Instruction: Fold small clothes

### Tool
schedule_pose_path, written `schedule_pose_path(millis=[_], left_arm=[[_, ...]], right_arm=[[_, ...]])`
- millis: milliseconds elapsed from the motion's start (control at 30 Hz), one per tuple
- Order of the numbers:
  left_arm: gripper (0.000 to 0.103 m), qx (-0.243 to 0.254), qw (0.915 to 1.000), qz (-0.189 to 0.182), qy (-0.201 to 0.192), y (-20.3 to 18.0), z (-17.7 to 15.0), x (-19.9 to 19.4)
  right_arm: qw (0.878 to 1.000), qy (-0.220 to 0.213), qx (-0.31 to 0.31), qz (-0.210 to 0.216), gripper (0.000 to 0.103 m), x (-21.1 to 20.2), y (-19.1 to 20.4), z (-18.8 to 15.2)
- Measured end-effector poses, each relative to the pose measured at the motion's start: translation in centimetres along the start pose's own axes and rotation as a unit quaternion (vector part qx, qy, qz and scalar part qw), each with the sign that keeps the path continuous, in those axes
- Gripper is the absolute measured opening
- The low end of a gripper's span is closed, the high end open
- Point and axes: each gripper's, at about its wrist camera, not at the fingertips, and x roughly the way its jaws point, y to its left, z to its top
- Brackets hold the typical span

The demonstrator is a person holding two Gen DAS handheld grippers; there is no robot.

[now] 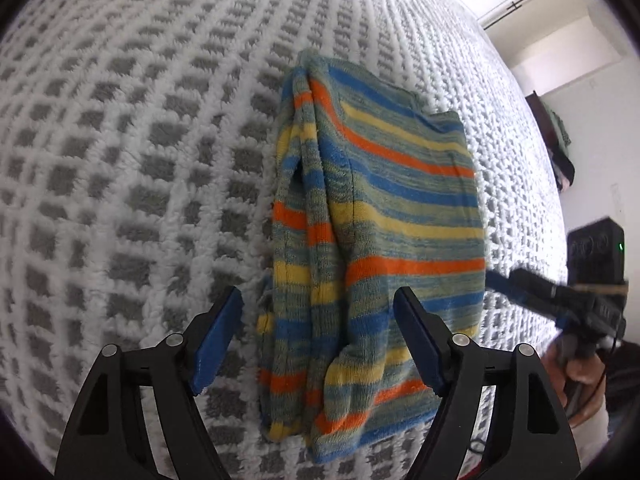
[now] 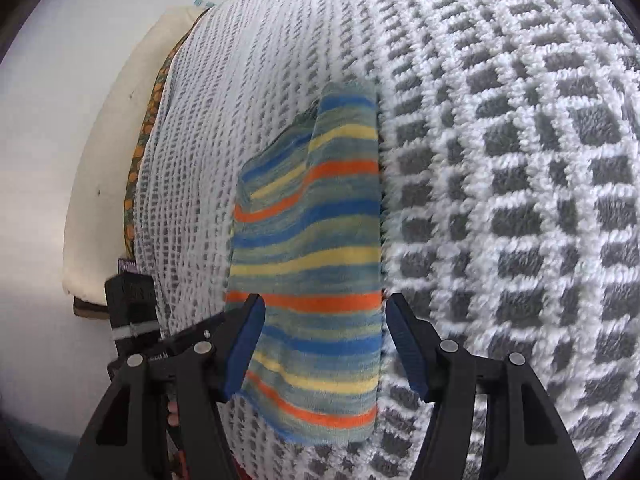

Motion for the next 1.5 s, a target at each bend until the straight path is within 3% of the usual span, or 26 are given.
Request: schedule_pose_path(millis=[100, 167, 400, 500, 533, 567, 600, 733, 867, 1067, 1200, 1267, 1300, 1333, 1367, 1400, 1500], left_arm=[[0.079, 0.026, 0.9995, 0.010, -0.012, -0.7, -0.4, -0.4], [0.079, 0.034, 0.9994, 0.005, 0.005, -1.0, 0.0, 0.6], [0.078, 0.004, 0.9996, -0.012, 0.026, -1.4, 1.9, 3.5], [0.057, -0.009, 0.9993, -0.020, 0.029, -1.5, 3.4, 4.2], [0.036, -0.010, 0.9993, -0.021, 0.029, -1.6, 3.7, 4.3], [0.022, -0.005, 0.9994, -0.015, 0.029, -1.9, 3.9, 4.3], [0.020, 0.012, 0.9996, -0.006, 0.023, -2.6, 4.0, 4.0], [0.017, 0.066, 0.9974, 0.024, -0.017, -5.6, 3.1, 1.4], [0.017, 0.090, 0.9925, 0.035, -0.075, -7.3, 1.3, -3.1], [0.017, 0.087, 0.9809, 0.050, -0.166, -6.7, 2.6, -10.7], [0.022, 0.065, 0.9780, 0.072, -0.185, -3.9, 4.7, -12.1], [0.042, 0.060, 0.9761, 0.113, -0.176, -2.4, 5.3, -10.8], [0.050, 0.061, 0.9680, 0.167, -0.177, -1.5, 5.1, -9.7], [0.062, 0.064, 0.9578, 0.216, -0.178, -1.0, 4.5, -9.0], [0.064, 0.069, 0.9453, 0.265, -0.178, -0.4, 3.6, -8.5], [0.064, 0.075, 0.9335, 0.304, -0.174, -0.1, 2.1, -7.9], [0.078, 0.069, 0.9287, 0.319, -0.176, 0.6, -2.0, -8.1]], right_arm=[[0.998, 0.002, -0.035, -0.046, 0.063, -0.5, 0.8, -3.2], [0.999, 0.003, -0.023, -0.034, 0.063, 0.0, 0.0, -4.0], [0.998, -0.048, 0.045, 0.015, 0.063, 1.7, -2.8, 0.0], [0.997, -0.018, 0.063, 0.036, 0.062, 3.7, -3.6, 2.0], [0.997, -0.014, 0.067, 0.037, 0.051, 4.0, -3.8, 2.3], [0.998, -0.012, 0.058, 0.034, 0.040, 4.2, -3.5, 2.6], [0.999, -0.009, 0.037, 0.014, 0.024, 4.2, -2.8, 2.7], [0.997, -0.031, -0.058, -0.046, 0.022, 2.7, 2.2, 1.8], [0.979, -0.061, -0.172, -0.084, 0.022, 0.3, 8.3, -0.6], [0.958, -0.109, -0.254, -0.071, 0.022, -1.3, 16.3, -0.5], [0.955, -0.123, -0.264, -0.058, 0.023, -0.6, 19.0, 1.3], [0.957, -0.114, -0.256, -0.070, 0.031, 0.8, 19.0, 2.6], [0.955, -0.111, -0.255, -0.101, 0.048, 1.6, 18.8, 3.1], [0.950, -0.110, -0.252, -0.149, 0.076, 2.1, 18.4, 3.3], [0.944, -0.111, -0.246, -0.188, 0.084, 2.5, 17.8, 3.3], [0.942, -0.116, -0.237, -0.206, 0.086, 2.0, 16.9, 3.0], [0.943, -0.125, -0.213, -0.226, 0.092, -0.5, 14.2, 0.7]])
